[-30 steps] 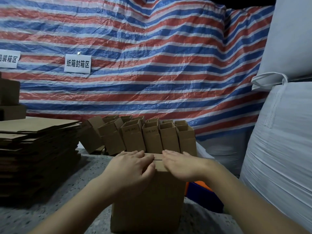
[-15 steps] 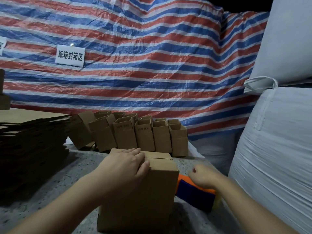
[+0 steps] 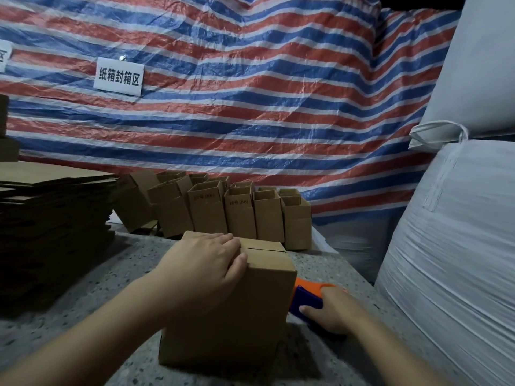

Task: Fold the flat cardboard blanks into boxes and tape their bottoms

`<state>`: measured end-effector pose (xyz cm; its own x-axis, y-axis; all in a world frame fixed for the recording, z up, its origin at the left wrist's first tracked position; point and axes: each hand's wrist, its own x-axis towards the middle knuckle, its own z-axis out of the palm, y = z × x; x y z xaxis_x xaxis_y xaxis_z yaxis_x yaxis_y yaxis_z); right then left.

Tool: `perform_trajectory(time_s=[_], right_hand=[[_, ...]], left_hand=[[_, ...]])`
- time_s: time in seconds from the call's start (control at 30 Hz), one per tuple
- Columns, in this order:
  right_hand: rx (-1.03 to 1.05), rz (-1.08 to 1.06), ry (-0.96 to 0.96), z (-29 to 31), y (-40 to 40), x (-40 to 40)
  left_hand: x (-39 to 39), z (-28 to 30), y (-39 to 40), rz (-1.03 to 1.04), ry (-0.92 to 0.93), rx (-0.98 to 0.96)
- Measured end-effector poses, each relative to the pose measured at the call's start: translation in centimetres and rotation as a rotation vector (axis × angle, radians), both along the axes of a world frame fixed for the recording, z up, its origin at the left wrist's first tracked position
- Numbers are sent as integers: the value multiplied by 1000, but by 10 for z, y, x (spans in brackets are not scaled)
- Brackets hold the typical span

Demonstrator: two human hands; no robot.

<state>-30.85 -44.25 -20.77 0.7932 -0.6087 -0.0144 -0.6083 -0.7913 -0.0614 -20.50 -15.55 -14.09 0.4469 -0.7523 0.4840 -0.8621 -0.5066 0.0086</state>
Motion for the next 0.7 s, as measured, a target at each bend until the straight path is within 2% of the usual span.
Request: perform_trajectory(time_s=[0.17,0.3,0.5,0.6,0.7], right_hand=[[-8,4,-54,3,-4,-1],[140,-17,-310,31,-5,-2],[586,17,-892,117,22,-7],[837,212,-1004,160,41,-10],[1077,412,-986,191,60,-7]], left_hand=[[-1,0,1,2,-13,-13],[-2,0,2,-6,-6,-5],[-1,0,2,-11,2,-5],[-1,1,2,-11,7,1],[-3,2,2,-10,12,4]])
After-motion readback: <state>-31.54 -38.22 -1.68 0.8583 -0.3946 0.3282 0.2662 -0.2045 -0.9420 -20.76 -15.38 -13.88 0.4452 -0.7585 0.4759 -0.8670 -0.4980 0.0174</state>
